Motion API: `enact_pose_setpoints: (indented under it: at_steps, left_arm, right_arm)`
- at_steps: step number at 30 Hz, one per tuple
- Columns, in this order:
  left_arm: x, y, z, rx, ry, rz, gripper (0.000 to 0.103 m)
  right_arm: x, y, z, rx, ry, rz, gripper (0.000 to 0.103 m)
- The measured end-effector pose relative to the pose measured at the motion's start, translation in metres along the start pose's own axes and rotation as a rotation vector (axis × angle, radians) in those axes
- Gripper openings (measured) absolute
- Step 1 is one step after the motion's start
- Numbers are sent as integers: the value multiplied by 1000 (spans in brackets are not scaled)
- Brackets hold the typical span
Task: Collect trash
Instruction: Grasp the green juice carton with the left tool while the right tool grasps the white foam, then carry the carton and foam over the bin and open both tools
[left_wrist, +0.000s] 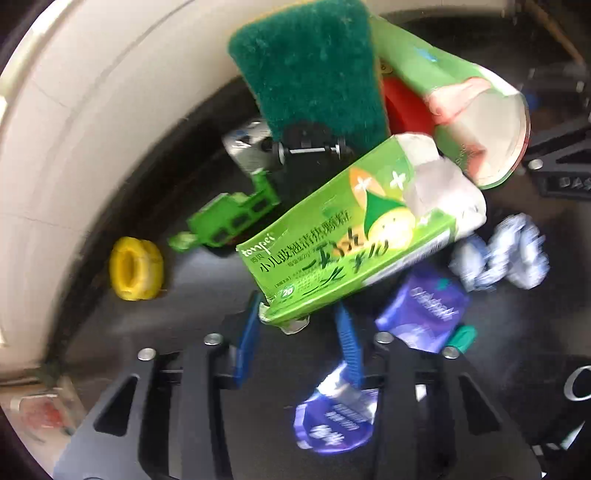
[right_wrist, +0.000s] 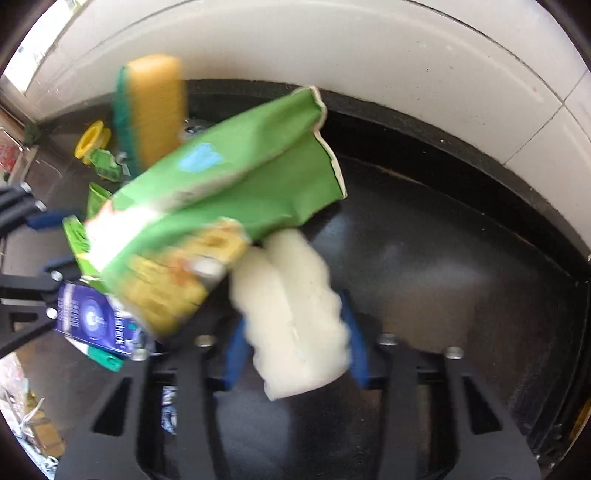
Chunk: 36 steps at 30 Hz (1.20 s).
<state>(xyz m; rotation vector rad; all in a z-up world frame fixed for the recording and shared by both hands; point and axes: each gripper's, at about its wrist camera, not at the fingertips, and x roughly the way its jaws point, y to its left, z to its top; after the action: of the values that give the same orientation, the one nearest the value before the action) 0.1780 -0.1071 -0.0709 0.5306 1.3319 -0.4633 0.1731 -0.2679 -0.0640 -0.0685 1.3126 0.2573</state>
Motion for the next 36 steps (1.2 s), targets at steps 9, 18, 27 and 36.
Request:
enact_pose_setpoints:
  at_steps: [9, 18, 27, 36]
  left_arm:
    - [-34, 13, -8, -172, -78, -168, 23]
    - [-79, 36, -63, -384, -142, -87, 23]
    - [-125, 86, -174, -645, -171, 95, 23]
    - [-170, 117, -372, -1017, -142, 250, 23]
  right_arm:
    - [-24, -11, -12, 132, -55, 81, 23]
    - [-77, 15, -20, 112, -168, 78, 22]
    - [-108, 42, -6, 42, -240, 111, 22]
    - [-107, 248, 3, -336, -242, 235, 22]
